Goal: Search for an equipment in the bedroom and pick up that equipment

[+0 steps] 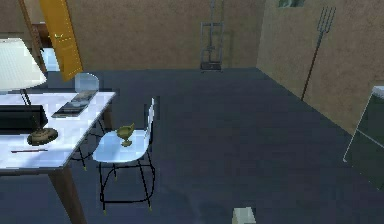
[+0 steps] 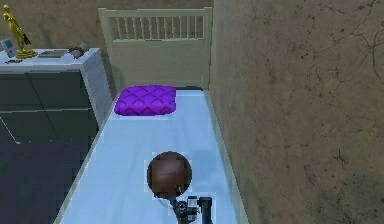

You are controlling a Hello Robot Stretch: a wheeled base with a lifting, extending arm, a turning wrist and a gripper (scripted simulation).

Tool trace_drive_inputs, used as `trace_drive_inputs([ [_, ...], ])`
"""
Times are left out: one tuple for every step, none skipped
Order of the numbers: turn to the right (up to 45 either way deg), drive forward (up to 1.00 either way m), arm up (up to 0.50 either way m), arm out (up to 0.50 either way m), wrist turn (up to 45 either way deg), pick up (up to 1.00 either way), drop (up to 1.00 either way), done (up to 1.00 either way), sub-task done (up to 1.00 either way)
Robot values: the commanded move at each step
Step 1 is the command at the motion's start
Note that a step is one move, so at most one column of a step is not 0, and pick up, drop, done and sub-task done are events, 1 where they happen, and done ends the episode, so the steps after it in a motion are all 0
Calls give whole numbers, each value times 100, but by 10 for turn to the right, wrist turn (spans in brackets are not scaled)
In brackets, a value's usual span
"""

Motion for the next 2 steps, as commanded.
trace_drive_inputs([
  [0, 0, 10, 0, 0, 0, 0, 0, 0],
  [0, 0, 0, 0, 0, 0, 0, 100, 0],
])
